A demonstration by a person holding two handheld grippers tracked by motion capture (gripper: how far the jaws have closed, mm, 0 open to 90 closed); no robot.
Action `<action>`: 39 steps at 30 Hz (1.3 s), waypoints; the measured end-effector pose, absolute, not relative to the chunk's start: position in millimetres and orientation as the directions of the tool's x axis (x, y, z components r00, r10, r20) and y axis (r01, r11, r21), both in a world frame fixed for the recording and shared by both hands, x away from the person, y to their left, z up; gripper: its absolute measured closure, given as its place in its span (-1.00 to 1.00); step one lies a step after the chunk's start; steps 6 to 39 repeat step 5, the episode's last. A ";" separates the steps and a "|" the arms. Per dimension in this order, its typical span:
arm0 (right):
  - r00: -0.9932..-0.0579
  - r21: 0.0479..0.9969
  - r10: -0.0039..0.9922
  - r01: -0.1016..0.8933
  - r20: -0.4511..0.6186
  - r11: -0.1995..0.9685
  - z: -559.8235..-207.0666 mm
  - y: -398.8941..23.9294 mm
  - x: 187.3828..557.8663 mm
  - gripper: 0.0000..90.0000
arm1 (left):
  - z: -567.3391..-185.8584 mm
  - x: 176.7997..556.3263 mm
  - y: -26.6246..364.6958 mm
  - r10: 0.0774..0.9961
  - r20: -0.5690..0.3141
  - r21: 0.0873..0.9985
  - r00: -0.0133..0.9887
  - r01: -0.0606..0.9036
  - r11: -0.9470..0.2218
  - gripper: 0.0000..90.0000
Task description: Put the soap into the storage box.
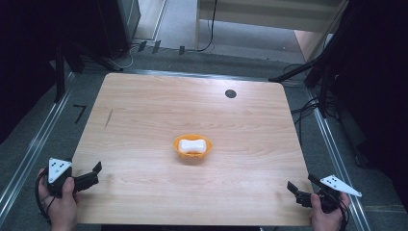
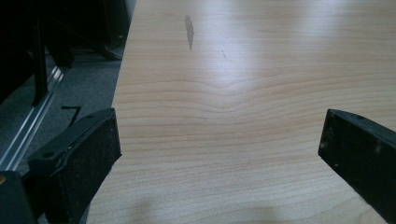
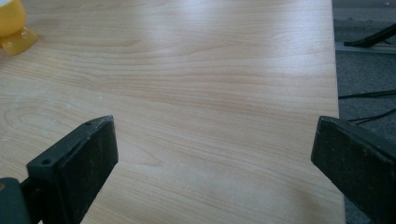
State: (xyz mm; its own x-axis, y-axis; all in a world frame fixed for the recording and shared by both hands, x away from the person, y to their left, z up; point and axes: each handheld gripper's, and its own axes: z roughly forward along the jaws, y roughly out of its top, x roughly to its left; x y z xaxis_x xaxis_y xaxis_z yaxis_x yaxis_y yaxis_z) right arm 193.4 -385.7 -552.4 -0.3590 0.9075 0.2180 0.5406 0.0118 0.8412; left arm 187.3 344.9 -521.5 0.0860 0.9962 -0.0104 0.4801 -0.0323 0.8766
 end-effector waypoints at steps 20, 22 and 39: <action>-0.359 0.832 0.912 0.553 0.199 0.036 -552.2 -382.7 194.3 -0.98 | -521.4 187.4 344.0 0.996 -0.001 0.875 0.088 0.483 -0.041 -1.00; -0.359 0.832 0.912 0.553 0.199 0.036 -552.2 -382.7 194.3 -0.98 | -521.4 187.4 344.0 0.996 -0.001 0.875 0.088 0.483 -0.041 -1.00; -0.359 0.832 0.912 0.553 0.199 0.036 -552.2 -382.7 194.3 -0.98 | -521.4 187.4 344.0 0.996 -0.001 0.875 0.088 0.483 -0.041 -1.00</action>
